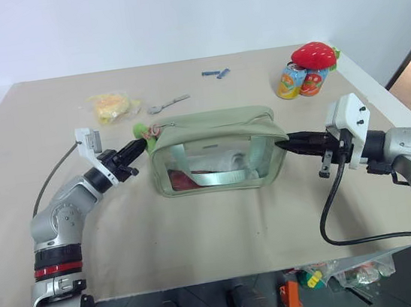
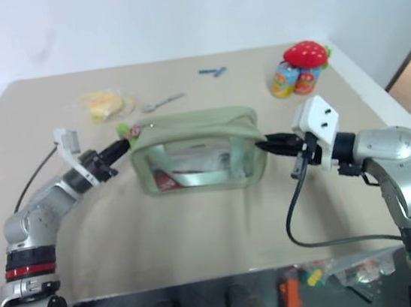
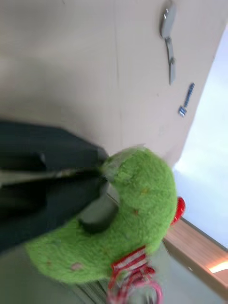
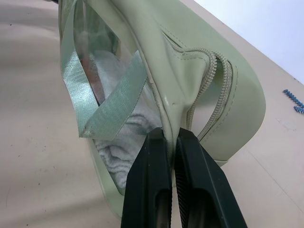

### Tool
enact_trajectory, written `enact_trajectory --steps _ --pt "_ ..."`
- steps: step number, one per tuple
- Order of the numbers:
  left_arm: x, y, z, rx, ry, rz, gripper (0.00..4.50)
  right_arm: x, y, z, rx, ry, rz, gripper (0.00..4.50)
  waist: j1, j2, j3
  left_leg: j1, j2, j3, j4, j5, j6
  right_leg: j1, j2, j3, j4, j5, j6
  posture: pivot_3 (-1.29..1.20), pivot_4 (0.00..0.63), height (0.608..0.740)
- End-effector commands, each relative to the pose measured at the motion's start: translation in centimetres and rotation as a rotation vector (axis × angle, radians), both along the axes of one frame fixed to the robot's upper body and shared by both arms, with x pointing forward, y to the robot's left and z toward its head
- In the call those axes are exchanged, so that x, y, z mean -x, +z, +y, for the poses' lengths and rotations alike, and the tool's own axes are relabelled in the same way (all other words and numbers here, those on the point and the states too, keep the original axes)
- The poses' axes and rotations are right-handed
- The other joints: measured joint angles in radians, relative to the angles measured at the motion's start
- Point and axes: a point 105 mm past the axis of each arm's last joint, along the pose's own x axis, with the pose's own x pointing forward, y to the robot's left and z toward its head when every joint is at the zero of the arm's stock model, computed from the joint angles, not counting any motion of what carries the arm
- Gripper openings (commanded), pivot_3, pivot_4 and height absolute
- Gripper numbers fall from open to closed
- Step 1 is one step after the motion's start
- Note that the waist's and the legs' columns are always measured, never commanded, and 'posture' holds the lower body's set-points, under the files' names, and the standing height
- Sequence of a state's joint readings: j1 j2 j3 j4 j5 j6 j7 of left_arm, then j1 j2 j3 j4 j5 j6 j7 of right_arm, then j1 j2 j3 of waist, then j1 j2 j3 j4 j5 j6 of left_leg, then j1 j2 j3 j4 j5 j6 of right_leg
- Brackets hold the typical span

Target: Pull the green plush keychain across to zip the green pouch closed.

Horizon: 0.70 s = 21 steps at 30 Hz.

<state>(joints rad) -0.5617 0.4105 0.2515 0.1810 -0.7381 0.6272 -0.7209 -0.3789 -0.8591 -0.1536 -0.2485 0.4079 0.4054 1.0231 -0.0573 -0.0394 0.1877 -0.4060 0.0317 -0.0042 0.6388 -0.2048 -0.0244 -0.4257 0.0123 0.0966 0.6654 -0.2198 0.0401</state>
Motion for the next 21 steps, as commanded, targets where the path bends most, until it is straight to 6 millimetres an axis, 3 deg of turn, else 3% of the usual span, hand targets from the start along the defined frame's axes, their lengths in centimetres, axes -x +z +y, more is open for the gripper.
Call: enact_trajectory --steps 1,8,12,17,21 --pt "1.6 4.5 -0.1 -0.014 -0.046 -0.146 0.03 0.3 0.6 0.1 0.026 0.019 -0.032 0.00 0.000 0.000 0.000 0.000 0.000 0.000 0.000 0.000 0.000 0.000 0.000 0.000 0.000 0.000 0.000 0.00 0.150 0.740" --pt "4.5 10.2 -1.6 -0.072 -0.168 -0.270 0.03 0.2 0.7 -0.2 0.039 0.016 -0.028 0.00 0.001 0.000 0.000 0.000 0.000 -0.001 0.000 0.000 0.000 0.000 0.000 -0.001 0.000 0.000 0.000 0.00 0.150 0.740" --pt "4.6 12.2 -3.2 -0.101 -0.213 -0.312 0.03 -0.1 0.7 -0.2 0.044 0.018 -0.029 0.00 0.001 0.000 0.000 0.000 -0.001 0.000 0.001 0.001 -0.001 0.000 -0.001 0.000 0.000 0.000 0.001 0.00 0.150 0.740" --pt "4.5 12.6 -6.1 -0.102 -0.302 -0.319 0.03 -0.2 0.5 0.1 0.048 0.023 -0.032 0.00 0.001 0.000 0.000 0.000 -0.001 -0.001 0.001 0.001 -0.002 0.001 0.000 0.000 0.000 0.000 0.001 0.00 0.150 0.740" --pt "4.2 11.2 -7.8 -0.149 -0.347 -0.280 0.03 -0.2 0.4 0.0 0.061 0.020 -0.039 0.00 -0.001 0.000 0.000 0.000 -0.001 0.000 0.000 0.001 -0.002 0.000 0.000 0.000 0.000 0.000 0.001 0.00 0.150 0.740"
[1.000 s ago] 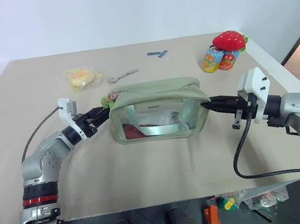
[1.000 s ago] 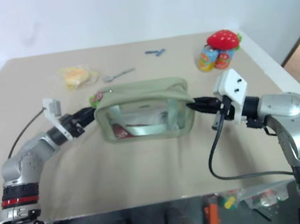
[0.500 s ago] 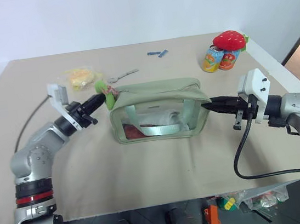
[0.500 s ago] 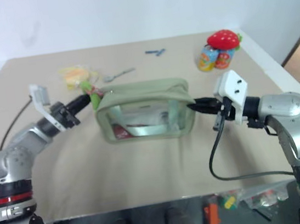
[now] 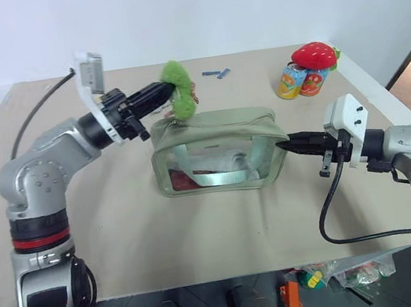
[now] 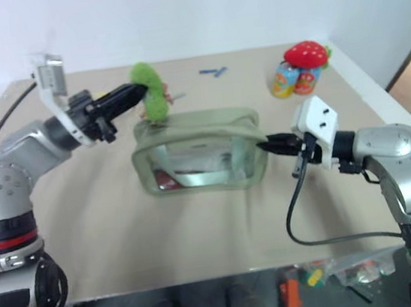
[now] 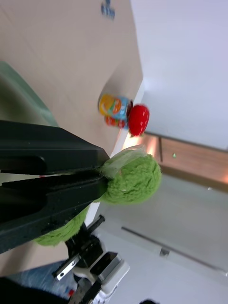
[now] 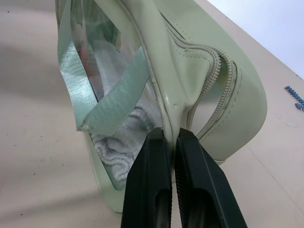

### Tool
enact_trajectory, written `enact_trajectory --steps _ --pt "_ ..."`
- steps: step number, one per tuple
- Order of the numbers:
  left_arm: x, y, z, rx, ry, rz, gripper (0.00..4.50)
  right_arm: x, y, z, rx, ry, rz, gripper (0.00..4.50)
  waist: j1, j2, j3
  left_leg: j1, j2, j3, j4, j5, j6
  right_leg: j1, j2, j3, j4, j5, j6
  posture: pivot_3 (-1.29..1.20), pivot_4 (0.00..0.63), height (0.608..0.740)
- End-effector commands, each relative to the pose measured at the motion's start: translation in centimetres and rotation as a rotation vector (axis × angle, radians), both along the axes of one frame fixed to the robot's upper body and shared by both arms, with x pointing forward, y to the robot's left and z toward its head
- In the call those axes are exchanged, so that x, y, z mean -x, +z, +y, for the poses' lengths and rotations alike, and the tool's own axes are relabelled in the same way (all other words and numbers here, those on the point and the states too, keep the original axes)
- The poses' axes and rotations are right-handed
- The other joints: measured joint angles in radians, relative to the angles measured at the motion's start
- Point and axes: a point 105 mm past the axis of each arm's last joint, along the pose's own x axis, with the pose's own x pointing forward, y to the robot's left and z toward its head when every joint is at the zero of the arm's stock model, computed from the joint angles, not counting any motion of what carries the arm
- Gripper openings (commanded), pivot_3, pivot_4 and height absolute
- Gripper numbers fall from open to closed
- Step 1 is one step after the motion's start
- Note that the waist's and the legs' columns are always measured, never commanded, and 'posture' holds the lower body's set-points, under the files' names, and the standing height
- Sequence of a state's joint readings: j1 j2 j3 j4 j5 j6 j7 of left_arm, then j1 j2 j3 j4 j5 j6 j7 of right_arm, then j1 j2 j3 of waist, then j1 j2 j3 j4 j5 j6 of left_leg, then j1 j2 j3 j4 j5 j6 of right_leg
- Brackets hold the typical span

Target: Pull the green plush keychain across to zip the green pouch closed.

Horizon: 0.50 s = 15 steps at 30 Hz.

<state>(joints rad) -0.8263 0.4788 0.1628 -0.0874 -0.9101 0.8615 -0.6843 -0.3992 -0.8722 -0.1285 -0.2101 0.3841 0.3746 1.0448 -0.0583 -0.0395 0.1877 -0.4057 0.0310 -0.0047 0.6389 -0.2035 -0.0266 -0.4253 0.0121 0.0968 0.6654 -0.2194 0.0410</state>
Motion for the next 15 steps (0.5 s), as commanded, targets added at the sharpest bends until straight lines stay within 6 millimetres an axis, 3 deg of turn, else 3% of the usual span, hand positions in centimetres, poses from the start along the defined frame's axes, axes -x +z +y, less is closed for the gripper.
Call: enact_trajectory --steps 1,6,15 --pt "0.3 -0.3 -1.1 -0.057 -0.034 -0.009 0.03 0.2 0.6 0.2 0.025 0.011 -0.041 0.00 0.000 0.000 0.000 0.000 0.000 0.000 0.000 0.000 0.000 0.000 0.000 0.000 0.000 0.000 0.000 0.00 0.150 0.740" --pt "0.0 -1.3 -0.8 -0.110 -0.026 0.031 0.03 0.3 0.7 0.0 0.022 0.002 -0.045 0.00 0.000 0.000 0.000 0.000 0.000 0.000 0.000 0.000 0.000 0.000 0.000 0.000 0.000 0.000 0.000 0.00 0.150 0.740" --pt "0.4 -1.7 0.2 -0.230 -0.016 -0.007 3.05 0.1 0.7 0.2 0.023 0.007 -0.049 0.00 0.000 0.000 0.000 0.000 0.000 0.000 0.000 0.000 -0.001 0.000 0.000 0.000 0.000 0.000 0.000 0.00 0.150 0.740"
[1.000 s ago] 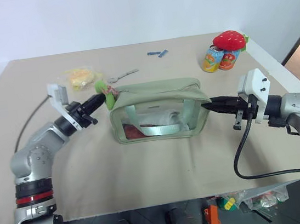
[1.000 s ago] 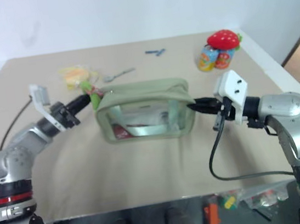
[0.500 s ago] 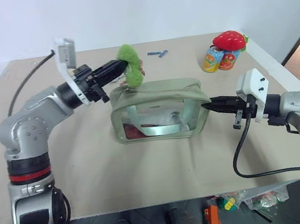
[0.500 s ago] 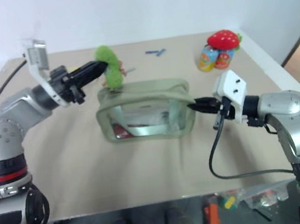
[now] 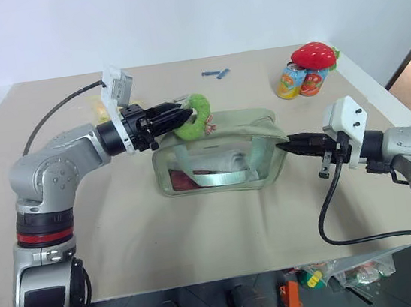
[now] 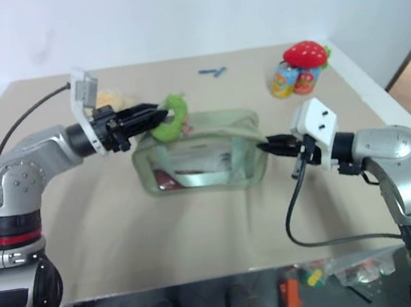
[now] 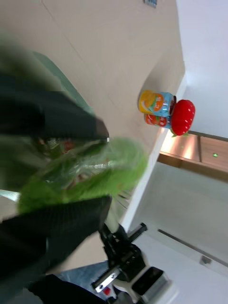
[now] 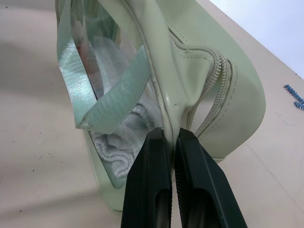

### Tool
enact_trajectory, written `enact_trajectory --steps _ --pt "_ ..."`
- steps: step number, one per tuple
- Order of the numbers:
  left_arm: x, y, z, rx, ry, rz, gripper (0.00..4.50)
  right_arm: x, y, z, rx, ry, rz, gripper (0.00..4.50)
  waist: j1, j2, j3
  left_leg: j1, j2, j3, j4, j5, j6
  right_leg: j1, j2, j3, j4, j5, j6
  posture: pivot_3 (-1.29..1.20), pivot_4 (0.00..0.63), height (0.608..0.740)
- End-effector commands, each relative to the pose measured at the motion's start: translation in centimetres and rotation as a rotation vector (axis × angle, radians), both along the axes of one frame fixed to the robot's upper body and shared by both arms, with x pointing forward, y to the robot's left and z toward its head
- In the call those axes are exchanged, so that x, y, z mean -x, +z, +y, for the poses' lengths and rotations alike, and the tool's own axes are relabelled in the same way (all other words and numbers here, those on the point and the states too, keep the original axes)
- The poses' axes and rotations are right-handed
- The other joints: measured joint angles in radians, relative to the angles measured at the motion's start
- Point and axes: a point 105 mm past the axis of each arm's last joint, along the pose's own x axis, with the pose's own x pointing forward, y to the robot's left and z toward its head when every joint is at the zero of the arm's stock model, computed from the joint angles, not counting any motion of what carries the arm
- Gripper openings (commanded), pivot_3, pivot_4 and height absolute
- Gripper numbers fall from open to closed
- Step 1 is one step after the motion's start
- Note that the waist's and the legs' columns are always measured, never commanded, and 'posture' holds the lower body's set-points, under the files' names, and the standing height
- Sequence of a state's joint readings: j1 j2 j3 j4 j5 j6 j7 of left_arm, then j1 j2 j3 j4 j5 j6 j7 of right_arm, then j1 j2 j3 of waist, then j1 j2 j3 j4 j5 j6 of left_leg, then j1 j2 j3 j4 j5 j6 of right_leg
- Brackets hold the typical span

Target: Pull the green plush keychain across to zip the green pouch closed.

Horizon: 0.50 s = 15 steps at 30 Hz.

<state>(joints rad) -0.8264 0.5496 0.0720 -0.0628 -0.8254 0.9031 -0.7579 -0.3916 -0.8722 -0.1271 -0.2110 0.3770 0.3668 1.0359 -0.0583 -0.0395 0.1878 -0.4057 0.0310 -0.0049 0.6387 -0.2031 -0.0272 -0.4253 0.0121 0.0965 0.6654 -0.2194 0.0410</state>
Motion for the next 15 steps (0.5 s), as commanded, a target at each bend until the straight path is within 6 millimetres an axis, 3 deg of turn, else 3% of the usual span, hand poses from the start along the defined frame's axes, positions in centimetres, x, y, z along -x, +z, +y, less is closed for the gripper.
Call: enact_trajectory --steps 1,4,12,15 --pt "0.8 0.5 0.5 -0.086 -0.012 -0.070 3.42 0.1 0.9 0.3 0.018 0.017 -0.045 0.00 0.000 0.000 0.000 0.000 0.000 0.000 0.000 0.000 0.000 0.000 0.000 0.000 0.000 0.000 0.000 0.00 0.150 0.740" --pt "1.2 -0.5 1.5 -0.178 -0.005 -0.083 4.44 0.0 0.9 0.4 0.018 0.022 -0.046 0.00 -0.001 0.000 0.000 0.000 0.000 0.000 0.000 0.000 0.000 0.000 0.000 0.000 0.000 0.000 0.000 0.00 0.150 0.740" --pt "1.6 -1.8 5.2 -0.325 0.110 -0.146 4.48 -0.1 0.9 0.4 0.021 0.027 -0.048 0.00 -0.002 0.000 0.000 0.000 0.000 0.000 0.000 0.000 0.000 0.000 0.000 0.000 0.000 0.000 -0.001 0.00 0.150 0.740" --pt "2.0 -2.7 5.4 -0.337 0.120 -0.192 4.48 -0.2 1.0 0.3 0.021 0.025 -0.049 0.00 -0.002 0.000 0.000 0.000 0.000 0.000 0.000 0.000 0.000 0.000 0.000 0.000 0.000 -0.001 -0.001 0.00 0.150 0.740"
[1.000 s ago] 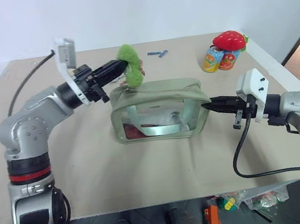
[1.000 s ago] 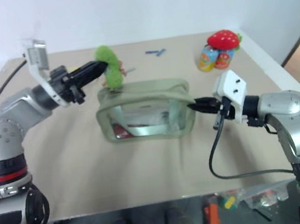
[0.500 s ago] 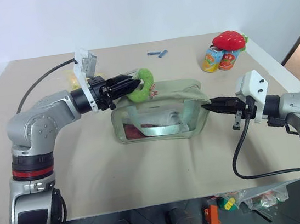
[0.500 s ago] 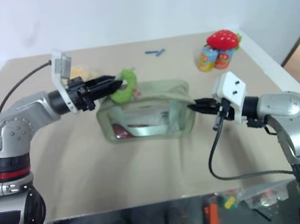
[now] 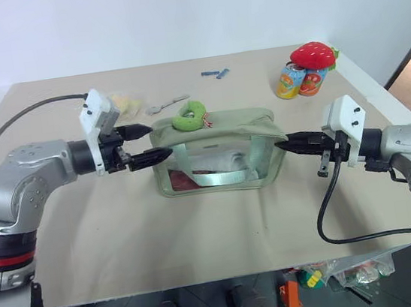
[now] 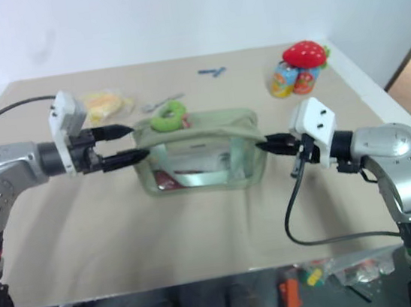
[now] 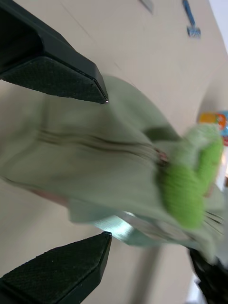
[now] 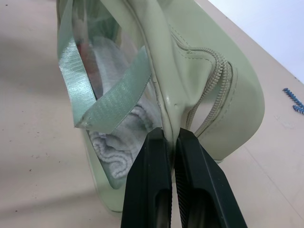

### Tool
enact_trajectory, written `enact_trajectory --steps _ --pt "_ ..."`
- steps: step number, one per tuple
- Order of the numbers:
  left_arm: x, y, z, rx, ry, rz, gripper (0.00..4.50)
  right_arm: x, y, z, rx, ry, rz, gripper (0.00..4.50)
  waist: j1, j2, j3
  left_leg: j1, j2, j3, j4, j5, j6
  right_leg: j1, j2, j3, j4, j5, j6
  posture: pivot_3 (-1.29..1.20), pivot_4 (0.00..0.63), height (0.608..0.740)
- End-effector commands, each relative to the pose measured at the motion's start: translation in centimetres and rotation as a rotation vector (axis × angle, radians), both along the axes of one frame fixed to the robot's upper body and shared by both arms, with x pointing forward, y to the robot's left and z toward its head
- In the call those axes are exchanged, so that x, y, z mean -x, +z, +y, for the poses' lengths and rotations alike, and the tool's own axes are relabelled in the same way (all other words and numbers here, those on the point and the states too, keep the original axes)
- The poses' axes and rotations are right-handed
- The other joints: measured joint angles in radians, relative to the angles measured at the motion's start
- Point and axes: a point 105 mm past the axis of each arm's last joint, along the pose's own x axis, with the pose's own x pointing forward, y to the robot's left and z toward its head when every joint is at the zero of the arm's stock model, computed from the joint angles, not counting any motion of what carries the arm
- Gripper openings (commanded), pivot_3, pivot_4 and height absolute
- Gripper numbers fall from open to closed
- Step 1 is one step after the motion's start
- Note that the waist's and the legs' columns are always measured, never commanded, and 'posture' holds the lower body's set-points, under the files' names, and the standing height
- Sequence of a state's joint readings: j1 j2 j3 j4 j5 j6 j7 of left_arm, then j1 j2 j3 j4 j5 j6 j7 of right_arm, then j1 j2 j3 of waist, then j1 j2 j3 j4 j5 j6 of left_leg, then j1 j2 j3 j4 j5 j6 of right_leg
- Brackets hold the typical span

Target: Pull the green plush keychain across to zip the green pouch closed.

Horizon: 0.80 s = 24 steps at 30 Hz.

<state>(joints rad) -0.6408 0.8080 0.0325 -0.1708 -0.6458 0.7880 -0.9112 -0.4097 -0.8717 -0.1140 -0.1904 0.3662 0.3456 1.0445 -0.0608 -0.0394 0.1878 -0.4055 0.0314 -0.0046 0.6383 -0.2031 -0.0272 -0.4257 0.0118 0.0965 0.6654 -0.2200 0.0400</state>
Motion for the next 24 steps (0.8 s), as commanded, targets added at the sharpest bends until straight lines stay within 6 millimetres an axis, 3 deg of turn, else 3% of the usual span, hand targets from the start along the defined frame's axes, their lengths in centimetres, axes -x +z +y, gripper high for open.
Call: enact_trajectory --steps 1,2,5,12,13,16,19,24 --pt "0.9 0.7 -0.1 -0.001 -0.017 -0.114 4.48 0.0 0.9 0.2 0.010 0.016 -0.039 0.00 0.001 0.000 0.000 0.000 0.000 0.000 0.000 0.000 0.000 0.000 0.000 0.000 0.000 0.000 0.000 0.00 0.150 0.740" --pt "0.9 0.3 -0.3 0.011 -0.021 -0.099 4.48 0.0 0.9 0.2 0.010 0.016 -0.039 0.00 0.001 0.000 0.000 0.000 0.000 0.000 0.000 0.000 0.000 0.000 0.000 0.000 0.000 0.000 0.000 0.00 0.150 0.740" --pt "0.7 -1.1 -0.6 0.034 0.004 -0.085 3.74 -0.1 0.9 0.2 0.010 0.018 -0.041 0.00 0.002 0.000 0.000 0.000 0.000 0.000 0.001 0.000 0.000 0.000 -0.001 0.000 0.000 0.000 0.000 0.00 0.150 0.740" --pt "0.0 -2.7 -1.0 0.054 0.049 -0.095 1.29 0.1 1.1 0.3 -0.014 0.028 0.001 0.00 0.002 0.000 0.000 0.000 0.000 0.001 0.001 0.000 0.000 0.000 0.000 0.001 0.000 0.001 0.001 0.00 0.150 0.740" --pt "-0.1 -2.6 -1.0 0.064 0.053 -0.101 0.90 0.4 1.2 0.3 -0.036 0.034 0.045 0.54 0.003 0.000 0.000 0.000 0.000 0.000 0.000 0.000 0.000 0.000 0.000 0.000 0.000 0.001 0.000 0.00 0.150 0.740" --pt "-0.5 -2.0 -1.1 0.094 0.061 -0.124 0.00 1.2 1.7 0.5 -0.063 0.059 0.124 1.42 0.005 0.000 0.000 0.000 0.000 0.000 0.000 0.000 0.000 0.000 0.000 0.000 0.000 0.001 0.000 0.00 0.150 0.740" --pt "-0.7 -1.7 -1.4 0.102 0.053 -0.131 0.00 1.7 2.5 0.7 -0.050 0.070 0.157 2.49 0.004 0.000 0.000 -0.001 0.000 0.000 0.001 0.000 0.000 0.000 0.000 0.000 0.000 0.001 0.001 0.00 0.150 0.740" --pt "-0.2 -1.9 -2.4 0.108 0.007 -0.115 0.00 2.1 7.5 2.7 -0.089 0.131 0.109 4.15 0.003 0.000 0.000 0.000 0.000 0.001 0.001 0.000 0.000 0.000 0.000 0.001 0.000 0.001 0.001 0.00 0.150 0.740"
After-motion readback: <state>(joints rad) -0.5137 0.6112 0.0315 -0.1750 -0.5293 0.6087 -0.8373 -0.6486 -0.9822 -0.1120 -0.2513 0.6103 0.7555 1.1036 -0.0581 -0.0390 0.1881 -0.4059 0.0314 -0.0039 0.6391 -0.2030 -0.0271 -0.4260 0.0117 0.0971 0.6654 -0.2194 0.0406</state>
